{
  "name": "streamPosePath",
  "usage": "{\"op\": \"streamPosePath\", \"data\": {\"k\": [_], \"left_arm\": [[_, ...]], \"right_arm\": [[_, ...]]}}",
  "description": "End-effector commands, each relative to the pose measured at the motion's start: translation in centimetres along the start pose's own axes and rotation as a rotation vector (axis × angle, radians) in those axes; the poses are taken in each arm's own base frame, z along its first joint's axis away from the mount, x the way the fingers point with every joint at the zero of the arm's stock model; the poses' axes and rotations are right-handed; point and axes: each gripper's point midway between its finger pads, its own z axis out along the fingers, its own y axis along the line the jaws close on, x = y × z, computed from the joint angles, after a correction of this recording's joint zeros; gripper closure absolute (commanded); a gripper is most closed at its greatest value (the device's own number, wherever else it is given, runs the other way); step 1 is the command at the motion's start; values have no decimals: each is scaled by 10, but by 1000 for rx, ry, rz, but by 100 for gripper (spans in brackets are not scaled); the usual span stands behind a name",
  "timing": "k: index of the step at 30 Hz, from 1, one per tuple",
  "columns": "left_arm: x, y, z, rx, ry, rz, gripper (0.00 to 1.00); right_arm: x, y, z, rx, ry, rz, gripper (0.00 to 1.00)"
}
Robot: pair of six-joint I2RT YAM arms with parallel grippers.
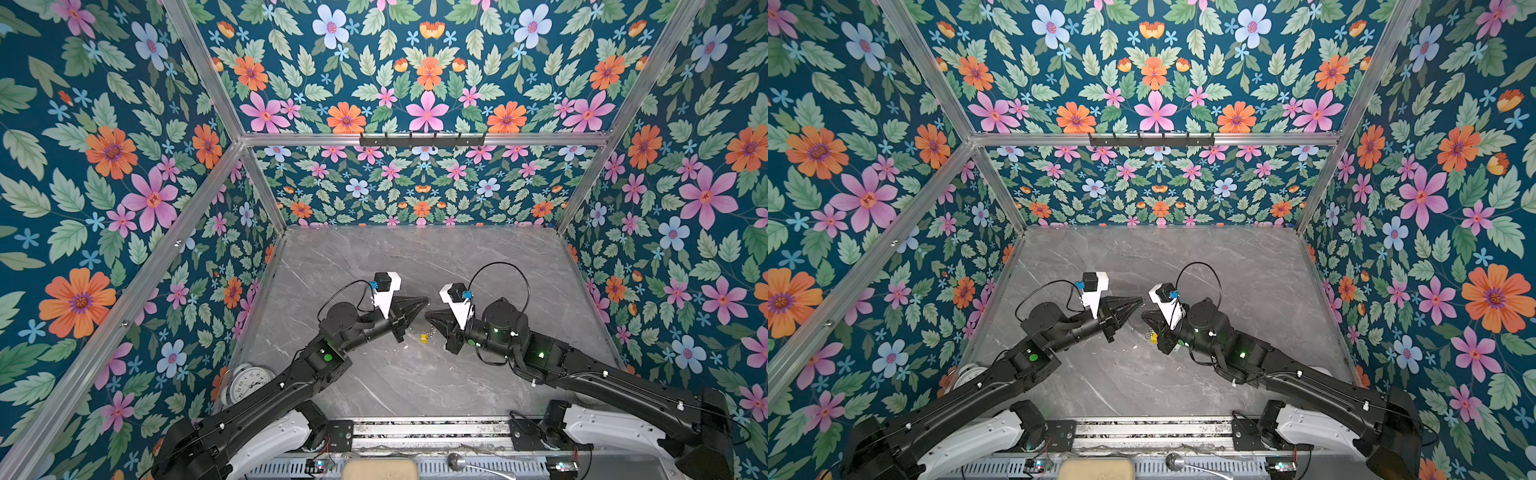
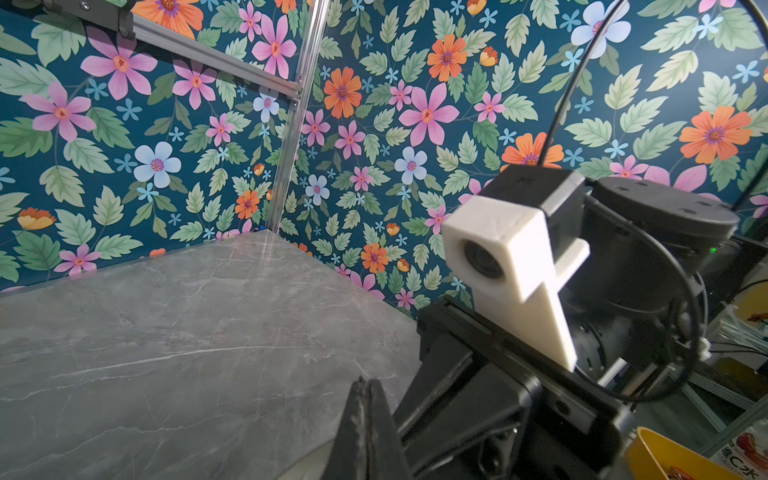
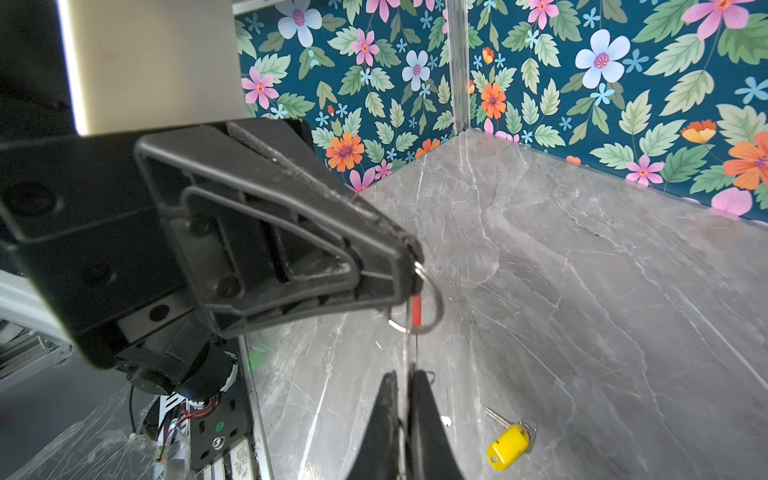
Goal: Remove the keys from the keyring
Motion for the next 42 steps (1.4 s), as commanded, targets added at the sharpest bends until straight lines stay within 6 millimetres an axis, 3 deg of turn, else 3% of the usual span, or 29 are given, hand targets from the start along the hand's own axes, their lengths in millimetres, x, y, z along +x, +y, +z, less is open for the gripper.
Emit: {"op": "streamPosePath", "data": {"k": [1, 8, 9, 10, 18, 25, 30, 34, 35, 37, 40, 42], "left_arm": [[-8, -1, 0, 2, -32, 6, 100], [-9, -1, -2, -2, -40, 7, 58], [-11, -2, -3, -2, -45, 11, 13], [-14, -4, -5, -2, -53, 19, 0], [-39, -16, -30, -11, -143, 90, 0], [-44, -16, -43, -34, -184, 99, 0], [-44, -14, -46, -53, -183, 99, 0], [-41, -12, -47, -63, -173, 96, 0], [-41, -12, -47, -68, -172, 95, 0], [-39, -11, -47, -73, -166, 94, 0], [-39, -7, -48, -92, -163, 92, 0], [-38, -4, -49, -114, -162, 93, 0]], "right_arm": [[0, 5, -2, -38, 0, 25, 100], [8, -3, -9, -58, 24, 108, 100], [10, -5, -10, -59, 33, 121, 100], [14, -6, -10, -63, 47, 135, 100], [59, -9, 9, -206, 257, 330, 100], [97, 6, 53, -377, 443, 441, 100], [126, 1, 89, -408, 556, 496, 100], [163, -9, 111, -382, 655, 561, 100], [168, -11, 114, -373, 671, 569, 97], [181, -18, 117, -328, 695, 569, 69], [190, -29, 115, -238, 713, 524, 42], [193, -34, 112, -185, 724, 487, 31]]}}
